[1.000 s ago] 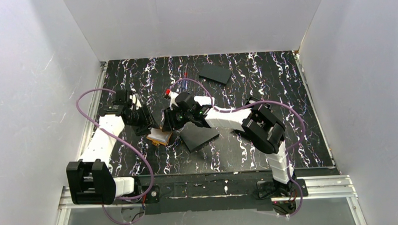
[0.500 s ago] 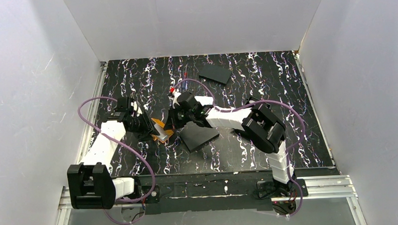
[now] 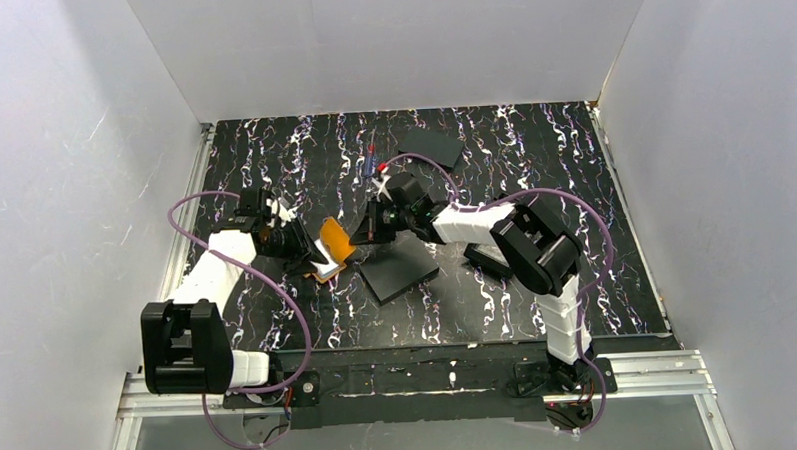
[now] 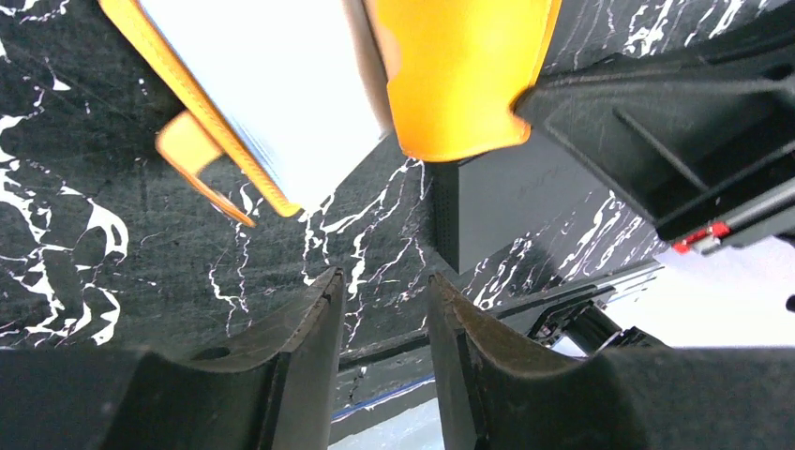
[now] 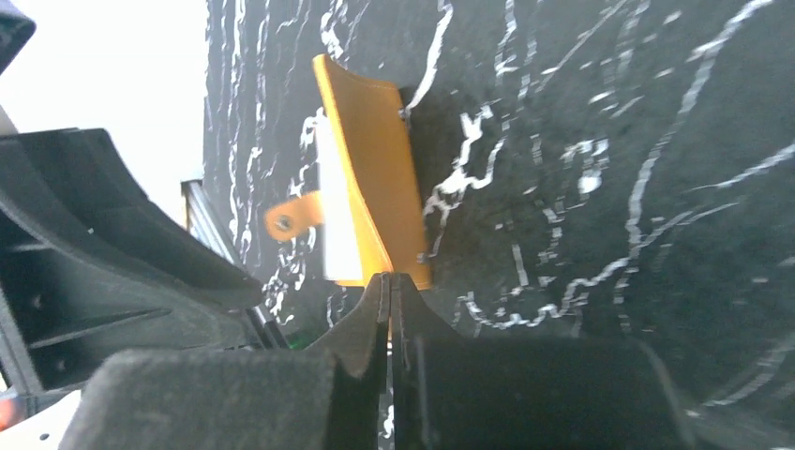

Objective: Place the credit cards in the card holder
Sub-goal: Open the card holder at the center of the board.

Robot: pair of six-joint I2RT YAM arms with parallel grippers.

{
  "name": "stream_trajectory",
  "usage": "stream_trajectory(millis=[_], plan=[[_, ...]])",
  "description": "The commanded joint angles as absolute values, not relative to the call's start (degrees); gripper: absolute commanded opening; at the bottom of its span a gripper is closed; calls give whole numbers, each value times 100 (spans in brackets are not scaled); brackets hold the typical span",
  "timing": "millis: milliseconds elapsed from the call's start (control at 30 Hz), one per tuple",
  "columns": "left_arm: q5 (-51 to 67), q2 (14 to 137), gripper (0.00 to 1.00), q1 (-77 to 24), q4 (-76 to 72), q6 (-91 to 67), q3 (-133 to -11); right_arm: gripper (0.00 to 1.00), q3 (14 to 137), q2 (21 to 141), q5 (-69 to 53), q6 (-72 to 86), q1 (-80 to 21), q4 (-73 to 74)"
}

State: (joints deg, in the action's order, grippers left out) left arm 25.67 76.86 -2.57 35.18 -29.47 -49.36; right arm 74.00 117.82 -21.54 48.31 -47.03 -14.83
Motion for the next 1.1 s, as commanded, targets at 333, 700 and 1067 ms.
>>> stream_trajectory(millis=[333,700,1067], plan=[[2766,7521,41,-237,3284,-2890,-5080,4,7784,12029,-1653,3827,-4456,-401],[2989,7475,69,-229,3189,-2916,-5295,1,8392,11431,-761,2928,-5183,320],[2089,6176,80,-145,3486,-3065,-5288,1,9379,11574,811,2190,-5976,1608]])
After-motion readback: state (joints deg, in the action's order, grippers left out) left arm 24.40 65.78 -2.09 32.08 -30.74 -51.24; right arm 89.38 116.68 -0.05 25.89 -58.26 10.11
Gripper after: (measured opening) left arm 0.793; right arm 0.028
